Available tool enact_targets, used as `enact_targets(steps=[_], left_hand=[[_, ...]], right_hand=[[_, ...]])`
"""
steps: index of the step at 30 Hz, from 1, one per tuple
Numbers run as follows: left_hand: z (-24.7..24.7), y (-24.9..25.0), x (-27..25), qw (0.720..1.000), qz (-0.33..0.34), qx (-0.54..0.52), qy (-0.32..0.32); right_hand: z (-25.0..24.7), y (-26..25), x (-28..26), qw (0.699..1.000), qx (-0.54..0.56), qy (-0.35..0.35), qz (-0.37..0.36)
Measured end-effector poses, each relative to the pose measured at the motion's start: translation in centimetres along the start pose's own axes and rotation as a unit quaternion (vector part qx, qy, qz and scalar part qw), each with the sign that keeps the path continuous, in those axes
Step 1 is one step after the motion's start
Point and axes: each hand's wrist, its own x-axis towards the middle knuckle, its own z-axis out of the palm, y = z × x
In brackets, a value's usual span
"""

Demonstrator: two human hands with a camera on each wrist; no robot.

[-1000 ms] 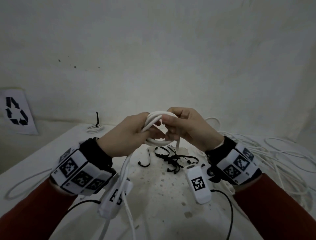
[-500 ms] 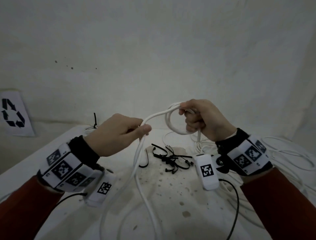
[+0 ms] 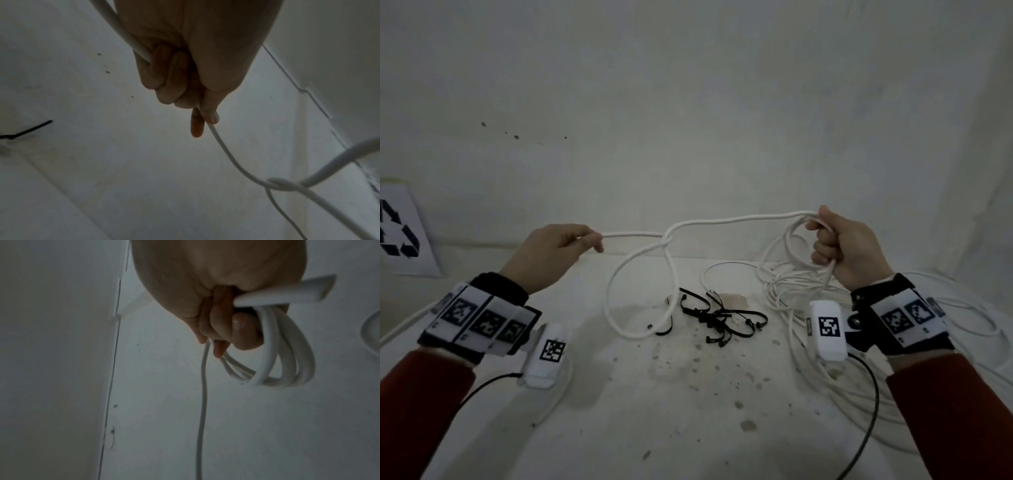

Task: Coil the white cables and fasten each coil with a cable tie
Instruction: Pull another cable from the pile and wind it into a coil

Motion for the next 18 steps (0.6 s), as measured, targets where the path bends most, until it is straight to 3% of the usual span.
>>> enact_targets(steps=[5,11,14,18], left_hand=[[0.2,-5.8,0.0,0.988,-0.147,0.022,0.030],[1.3,-12.7,-1.8,0.952,-0.296,0.071,-0.003],[1.6,-14.5,-2.9,0.939,-0.333,0.086,-0.027],[3.1,-14.7,-3.3,0.927,-0.324,0.142,-0.122]], right_hand=[[-5.0,0.5,0.7,0.994,0.072,0.082,0.020],[-10.1,0.2,0.6,0.977,0.130,0.165,0.021],[-11.7,-0.3,0.3,0.971,0.144,0.190,0.018],[-10.6,-0.6,-0.3,0.982,0.134,0.134,0.013]])
